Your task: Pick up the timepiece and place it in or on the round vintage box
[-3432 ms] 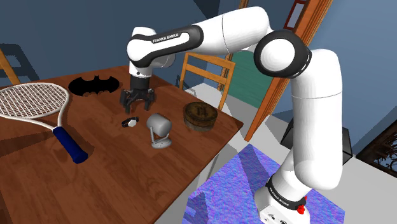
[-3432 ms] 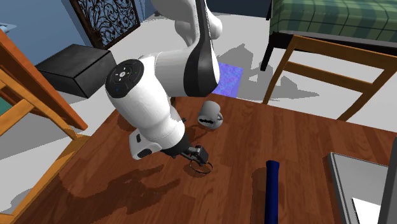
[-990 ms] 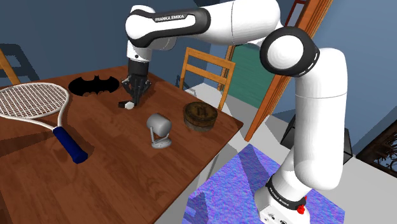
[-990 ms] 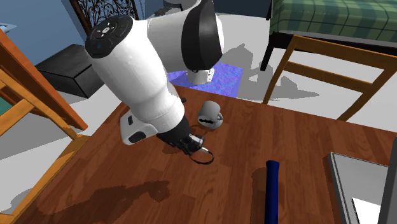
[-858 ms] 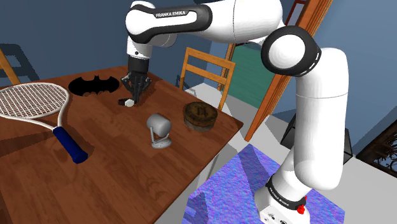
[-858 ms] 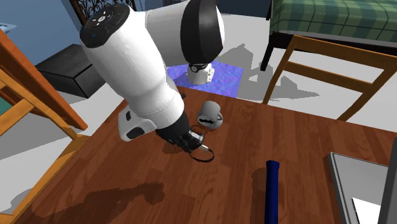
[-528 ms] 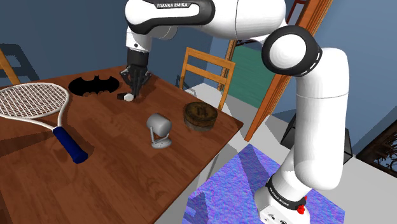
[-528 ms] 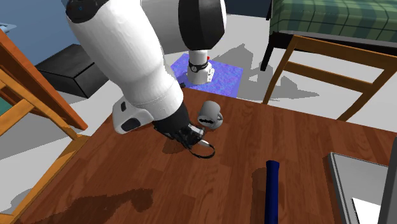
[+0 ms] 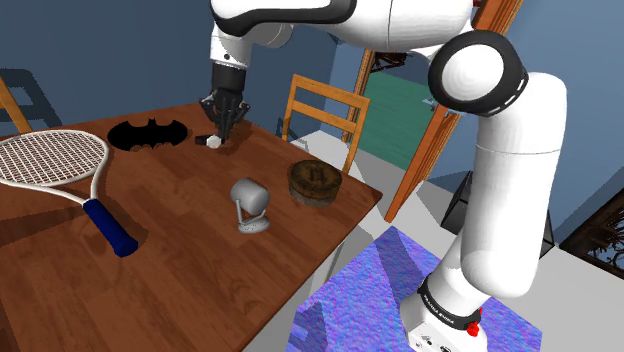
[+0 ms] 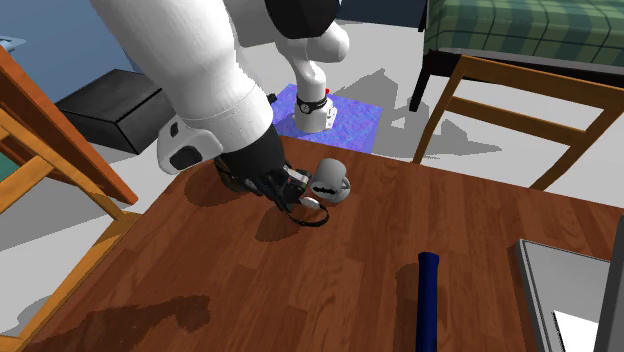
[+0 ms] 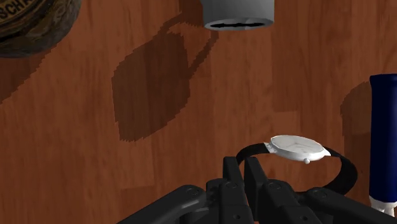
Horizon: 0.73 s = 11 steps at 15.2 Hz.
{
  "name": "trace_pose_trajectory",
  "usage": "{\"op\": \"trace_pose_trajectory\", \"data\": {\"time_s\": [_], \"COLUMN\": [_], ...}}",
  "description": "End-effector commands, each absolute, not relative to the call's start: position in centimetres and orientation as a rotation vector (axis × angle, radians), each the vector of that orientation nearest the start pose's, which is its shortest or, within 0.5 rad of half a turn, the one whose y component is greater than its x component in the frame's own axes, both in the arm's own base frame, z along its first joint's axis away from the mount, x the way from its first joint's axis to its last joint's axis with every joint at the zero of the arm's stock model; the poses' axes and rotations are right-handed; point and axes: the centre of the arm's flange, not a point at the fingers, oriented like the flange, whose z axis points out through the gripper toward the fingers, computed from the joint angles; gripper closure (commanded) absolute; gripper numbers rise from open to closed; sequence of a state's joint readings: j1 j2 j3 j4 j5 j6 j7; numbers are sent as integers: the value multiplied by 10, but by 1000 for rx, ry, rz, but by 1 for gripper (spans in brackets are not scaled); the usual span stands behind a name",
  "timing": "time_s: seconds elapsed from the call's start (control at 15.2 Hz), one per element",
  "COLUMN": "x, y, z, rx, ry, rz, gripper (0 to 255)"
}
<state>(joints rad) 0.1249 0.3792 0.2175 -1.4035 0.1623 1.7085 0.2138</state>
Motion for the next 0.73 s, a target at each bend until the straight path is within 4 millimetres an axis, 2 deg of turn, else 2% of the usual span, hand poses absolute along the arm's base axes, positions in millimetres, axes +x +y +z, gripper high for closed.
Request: {"op": "trace_pose_trajectory", "data": {"time_s": [0.0,0.66], "x": [617,552], "y": [195,80], "z": [490,496], "rx": [-2919,-2919], "ry": [-130,-130], "rz": [190,190], "gripper": [255,255]}}
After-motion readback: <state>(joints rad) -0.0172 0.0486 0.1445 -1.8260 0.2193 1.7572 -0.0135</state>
